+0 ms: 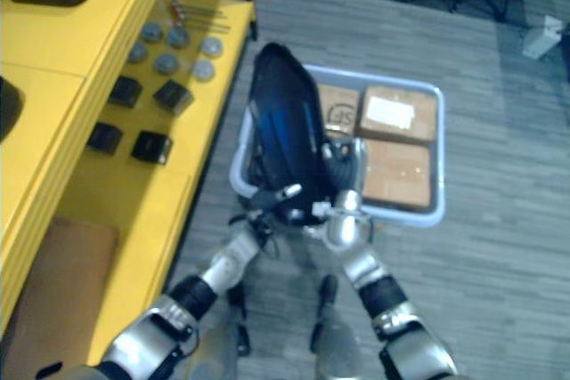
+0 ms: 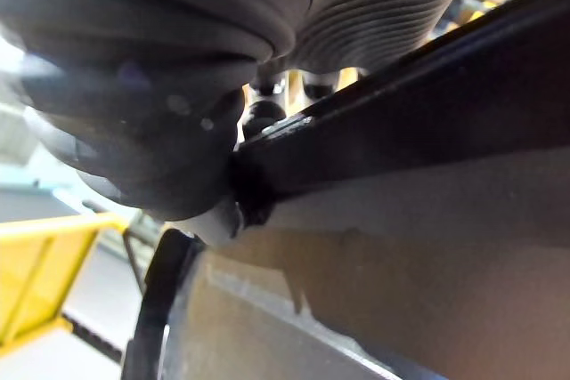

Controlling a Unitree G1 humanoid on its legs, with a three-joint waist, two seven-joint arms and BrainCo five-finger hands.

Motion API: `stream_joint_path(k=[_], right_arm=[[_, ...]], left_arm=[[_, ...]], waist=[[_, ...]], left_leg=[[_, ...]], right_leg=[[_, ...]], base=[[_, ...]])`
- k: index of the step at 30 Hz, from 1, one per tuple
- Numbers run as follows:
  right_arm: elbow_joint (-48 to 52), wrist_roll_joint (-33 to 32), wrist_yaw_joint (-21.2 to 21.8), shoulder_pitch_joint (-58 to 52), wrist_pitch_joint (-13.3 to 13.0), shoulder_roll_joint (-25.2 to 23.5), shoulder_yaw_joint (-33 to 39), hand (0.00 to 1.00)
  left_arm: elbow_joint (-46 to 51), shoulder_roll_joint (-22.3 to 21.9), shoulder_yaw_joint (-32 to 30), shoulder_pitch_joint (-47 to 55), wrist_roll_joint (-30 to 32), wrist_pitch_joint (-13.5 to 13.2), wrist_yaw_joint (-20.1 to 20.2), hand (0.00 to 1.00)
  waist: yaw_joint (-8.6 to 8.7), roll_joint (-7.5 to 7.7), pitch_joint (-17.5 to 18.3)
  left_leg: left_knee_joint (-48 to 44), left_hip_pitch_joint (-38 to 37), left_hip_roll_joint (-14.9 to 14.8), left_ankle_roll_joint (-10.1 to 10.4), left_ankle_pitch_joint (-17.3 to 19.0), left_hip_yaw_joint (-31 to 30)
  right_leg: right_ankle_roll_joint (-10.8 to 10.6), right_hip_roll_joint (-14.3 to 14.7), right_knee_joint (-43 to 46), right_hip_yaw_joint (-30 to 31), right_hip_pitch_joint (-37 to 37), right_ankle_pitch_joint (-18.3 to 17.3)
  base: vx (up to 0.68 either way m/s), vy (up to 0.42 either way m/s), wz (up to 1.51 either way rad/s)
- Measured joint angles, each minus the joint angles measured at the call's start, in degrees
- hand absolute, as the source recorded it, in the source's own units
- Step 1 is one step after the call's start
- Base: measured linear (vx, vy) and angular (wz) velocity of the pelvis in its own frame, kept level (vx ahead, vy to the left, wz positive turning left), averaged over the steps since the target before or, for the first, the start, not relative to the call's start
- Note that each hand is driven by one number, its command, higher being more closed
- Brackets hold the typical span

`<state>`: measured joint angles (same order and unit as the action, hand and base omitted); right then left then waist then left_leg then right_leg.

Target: Walk over and take plastic housings, then place them on the shelf

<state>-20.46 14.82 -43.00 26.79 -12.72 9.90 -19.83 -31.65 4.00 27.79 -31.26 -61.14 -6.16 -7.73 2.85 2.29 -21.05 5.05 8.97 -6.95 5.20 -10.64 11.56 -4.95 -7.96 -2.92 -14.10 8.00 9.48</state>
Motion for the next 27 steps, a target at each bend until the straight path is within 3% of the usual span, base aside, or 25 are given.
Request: stream_joint_path(k=[8,22,23,27], right_arm=[[3.1,0.7,-1.6,-0.9,-0.1,-0.4,-1.2,1.00],[6.2,1.6,-2.2,-1.5,-0.1,0.3,-1.6,1.00],[6.3,1.5,-2.2,-1.5,-0.1,0.3,-1.6,0.00],[6.6,-0.9,-1.9,-2.0,0.1,0.6,-1.7,0.00]], left_arm=[[1.5,0.0,0.6,0.0,-2.4,-2.8,-1.6,1.00],[3.6,0.0,2.8,-0.1,0.6,-6.5,-4.9,1.00],[3.6,0.0,2.8,-0.2,1.5,-6.9,-5.2,1.00],[4.0,-0.1,2.3,-1.2,7.2,-8.4,-7.9,1.00]], waist=[[1.13,0.72,0.4],[1.23,1.49,0.2],[1.23,1.63,0.2],[1.21,1.70,0.2]], left_leg=[[0.0,-0.2,0.0,0.3,0.3,0.2],[-0.3,-1.2,0.0,0.3,1.0,1.4],[-0.3,-1.2,0.0,0.3,1.0,1.4],[-0.3,-1.2,0.0,0.3,1.1,1.4]], right_leg=[[0.0,0.0,0.0,0.1,0.0,0.2],[0.0,-0.1,0.0,0.5,-0.4,-0.2],[0.0,-0.1,0.0,0.5,-0.4,-0.2],[0.0,-0.1,0.0,0.5,-0.4,-0.2]], base=[[0.01,0.000,-0.01],[0.01,-0.001,-0.02],[0.00,0.000,0.00],[0.00,0.000,0.00]])
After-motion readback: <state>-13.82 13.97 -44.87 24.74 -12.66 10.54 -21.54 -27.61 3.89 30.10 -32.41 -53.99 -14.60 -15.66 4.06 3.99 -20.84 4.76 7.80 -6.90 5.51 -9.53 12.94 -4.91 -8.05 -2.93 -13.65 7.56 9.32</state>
